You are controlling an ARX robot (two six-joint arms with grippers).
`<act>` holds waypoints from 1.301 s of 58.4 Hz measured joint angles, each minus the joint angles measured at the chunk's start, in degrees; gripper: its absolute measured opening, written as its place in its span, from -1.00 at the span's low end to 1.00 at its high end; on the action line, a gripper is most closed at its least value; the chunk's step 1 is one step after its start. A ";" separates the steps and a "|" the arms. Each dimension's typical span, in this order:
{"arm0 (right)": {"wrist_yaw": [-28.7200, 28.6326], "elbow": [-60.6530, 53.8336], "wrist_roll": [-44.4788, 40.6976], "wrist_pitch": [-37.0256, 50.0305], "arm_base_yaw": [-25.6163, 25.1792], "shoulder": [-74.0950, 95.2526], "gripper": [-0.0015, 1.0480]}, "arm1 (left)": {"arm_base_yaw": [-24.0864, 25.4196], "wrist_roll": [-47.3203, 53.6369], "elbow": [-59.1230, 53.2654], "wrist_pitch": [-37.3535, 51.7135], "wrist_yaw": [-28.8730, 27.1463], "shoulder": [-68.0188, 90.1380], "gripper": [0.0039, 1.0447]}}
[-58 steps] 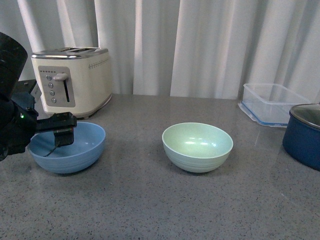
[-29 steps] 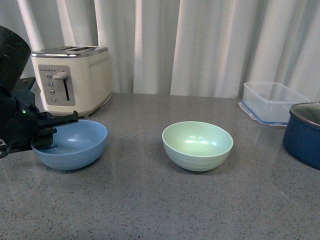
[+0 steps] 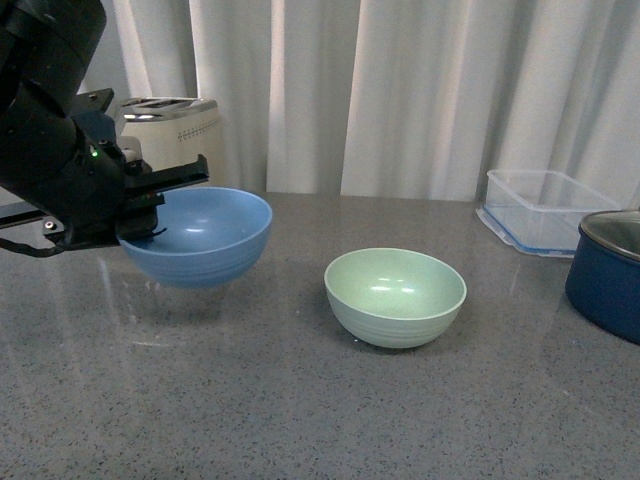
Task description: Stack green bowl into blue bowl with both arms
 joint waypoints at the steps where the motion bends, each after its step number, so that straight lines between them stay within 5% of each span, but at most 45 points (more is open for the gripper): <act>1: 0.00 0.00 0.00 0.00 0.00 0.00 0.81 | -0.15 -0.04 0.07 -0.02 0.00 0.00 -0.89; 63: 0.00 0.00 0.00 0.00 0.00 0.00 0.81 | -5.14 -1.51 8.07 -0.17 -1.38 11.98 -0.91; 76: 0.00 0.00 0.00 0.00 0.00 0.00 0.81 | -5.20 -2.40 8.20 -0.20 -1.29 12.72 -0.19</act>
